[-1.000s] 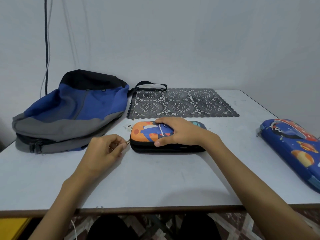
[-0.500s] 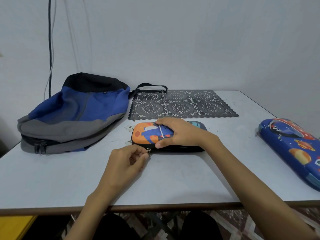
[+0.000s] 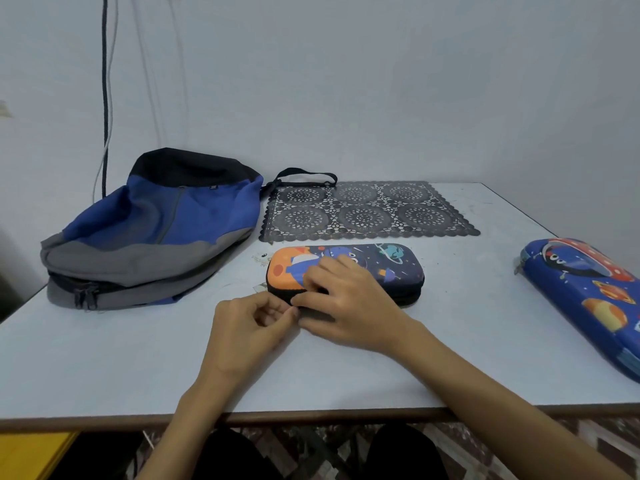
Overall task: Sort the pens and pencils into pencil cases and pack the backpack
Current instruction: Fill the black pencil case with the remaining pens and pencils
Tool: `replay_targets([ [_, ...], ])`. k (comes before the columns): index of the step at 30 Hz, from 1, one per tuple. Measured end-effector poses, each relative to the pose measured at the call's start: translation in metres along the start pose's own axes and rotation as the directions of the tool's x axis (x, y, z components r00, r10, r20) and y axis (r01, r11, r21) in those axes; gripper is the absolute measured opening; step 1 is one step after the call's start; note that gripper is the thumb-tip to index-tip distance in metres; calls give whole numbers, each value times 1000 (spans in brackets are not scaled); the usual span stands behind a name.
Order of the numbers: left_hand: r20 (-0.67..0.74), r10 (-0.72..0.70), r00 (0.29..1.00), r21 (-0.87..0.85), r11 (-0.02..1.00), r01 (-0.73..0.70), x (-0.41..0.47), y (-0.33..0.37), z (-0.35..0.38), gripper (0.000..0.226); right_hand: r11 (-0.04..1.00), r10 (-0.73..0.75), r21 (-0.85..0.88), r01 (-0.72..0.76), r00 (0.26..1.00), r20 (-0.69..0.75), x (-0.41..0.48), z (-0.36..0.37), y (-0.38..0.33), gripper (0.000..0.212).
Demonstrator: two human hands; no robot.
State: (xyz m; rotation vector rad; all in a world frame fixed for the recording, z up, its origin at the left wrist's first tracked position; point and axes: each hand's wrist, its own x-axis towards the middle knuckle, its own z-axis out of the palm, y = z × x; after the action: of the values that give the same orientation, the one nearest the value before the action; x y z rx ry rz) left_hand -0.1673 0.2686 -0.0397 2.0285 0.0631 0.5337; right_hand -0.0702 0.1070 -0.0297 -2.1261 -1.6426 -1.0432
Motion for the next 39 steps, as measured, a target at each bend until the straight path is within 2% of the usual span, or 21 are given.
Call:
replay_targets([
  [4, 25, -28, 999, -69, 997, 30, -1, -3, 0, 15, 1000, -20, -23, 20, 1000, -23, -3, 13, -8, 20],
  [8, -161, -78, 984, -78, 995, 66, 17, -14, -7, 17, 999, 37, 38, -33, 994, -101, -5, 18, -11, 18],
  [10, -189, -62, 980, -64, 997, 51, 34, -13, -7, 28, 998, 46, 39, -43, 995, -89, -5, 17, -14, 14],
  [12, -120, -22, 992, -54, 998, 16, 55, -11, 1, 39, 998, 60, 36, -57, 995, -75, -3, 15, -18, 11],
  [15, 52, 20, 998, 1, 1000, -20, 80, -1, 21, 34, 994, 101, 45, -98, 993, -68, -2, 13, -24, 7],
  [17, 105, 10, 994, 161, 987, -27, 88, 4, 34, 30, 988, 144, 69, -141, 988, -50, -3, 13, -25, 7],
  [19, 91, 6, 996, 346, 937, -37, 89, 4, 39, 33, 979, 181, 102, -178, 983, -20, -5, 12, -24, 8],
  [20, 77, 9, 997, 375, 926, -38, 89, 4, 40, 33, 974, 192, 120, -190, 981, -4, -5, 12, -24, 8],
  [23, 55, 1, 998, 329, 944, -19, 89, 1, 39, 29, 958, 225, 174, -229, 973, 44, -6, 9, -24, 5],
  [27, 50, 26, 998, 297, 954, -40, 89, 0, 38, 42, 905, 336, 251, -343, 939, 72, -11, -4, -18, 3],
  [32, 37, 22, 999, 326, 945, -33, 89, -1, 38, 44, 852, 477, 225, -473, 878, 41, -42, -29, -3, 17],
  [39, 17, 22, 1000, 318, 948, -26, 89, -1, 40, 44, 781, 595, 210, -589, 803, 38, -76, -51, 18, 16],
])
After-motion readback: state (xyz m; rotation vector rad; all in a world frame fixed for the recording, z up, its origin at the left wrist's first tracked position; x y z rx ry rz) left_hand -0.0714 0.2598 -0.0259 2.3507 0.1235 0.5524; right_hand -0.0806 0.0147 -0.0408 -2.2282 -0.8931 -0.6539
